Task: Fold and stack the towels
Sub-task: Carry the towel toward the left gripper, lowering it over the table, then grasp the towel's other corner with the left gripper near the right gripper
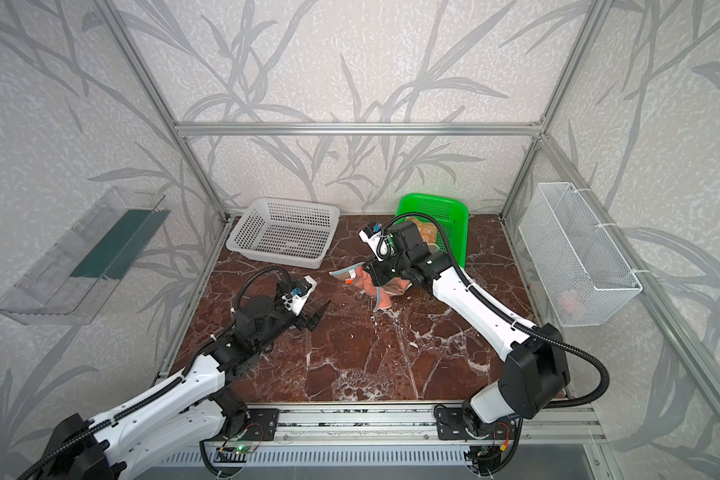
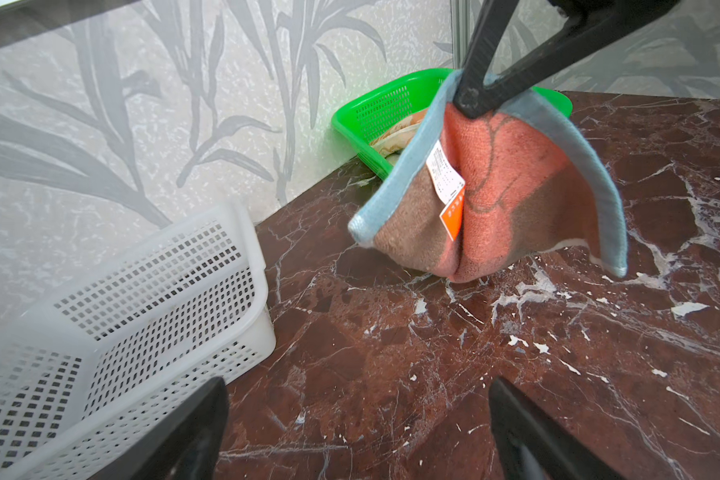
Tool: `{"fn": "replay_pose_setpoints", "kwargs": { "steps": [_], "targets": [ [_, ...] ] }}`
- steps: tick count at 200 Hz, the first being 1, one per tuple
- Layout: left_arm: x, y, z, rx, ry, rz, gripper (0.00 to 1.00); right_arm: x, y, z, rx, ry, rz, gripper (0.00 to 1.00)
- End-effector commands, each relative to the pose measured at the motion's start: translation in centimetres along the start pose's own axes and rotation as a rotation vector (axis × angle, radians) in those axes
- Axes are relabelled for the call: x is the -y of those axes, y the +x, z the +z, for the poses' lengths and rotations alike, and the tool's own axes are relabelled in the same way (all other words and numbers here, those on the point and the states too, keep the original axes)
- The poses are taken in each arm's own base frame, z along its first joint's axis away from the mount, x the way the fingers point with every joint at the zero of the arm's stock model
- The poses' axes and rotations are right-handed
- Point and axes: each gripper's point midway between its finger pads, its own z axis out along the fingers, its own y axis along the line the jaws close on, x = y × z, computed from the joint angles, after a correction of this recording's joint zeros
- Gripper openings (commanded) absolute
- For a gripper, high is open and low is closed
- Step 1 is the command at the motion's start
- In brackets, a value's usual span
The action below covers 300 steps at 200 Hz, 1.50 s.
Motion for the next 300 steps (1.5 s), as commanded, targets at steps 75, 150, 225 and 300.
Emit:
{"fn": "replay_pose_setpoints", "kwargs": {
  "steps": [75, 150, 225, 300],
  "targets": [
    [1.5, -5.5, 2.6, 0.137, 0.149, 0.085, 0.66, 0.0, 1.9, 0.1, -0.031, -0.009, -0.050, 0.00],
    [2.9, -3.6, 4.1, 0.027, 0.268, 0.036, 0.64, -0.1, 2.3, 0.1, -0.028, -0.017, -0.062, 0.00],
    [2.9, -1.7, 5.4, -0.030, 0.265, 0.024, 0.41, 0.0, 2.2, 0.0, -0.024, -0.009, -0.059, 0.00],
    [3.5, -2.5, 6.1, 0.016, 0.298, 0.007, 0.03, 0.1, 2.4, 0.3, -0.037, -0.008, -0.038, 0.00]
  ]
}}
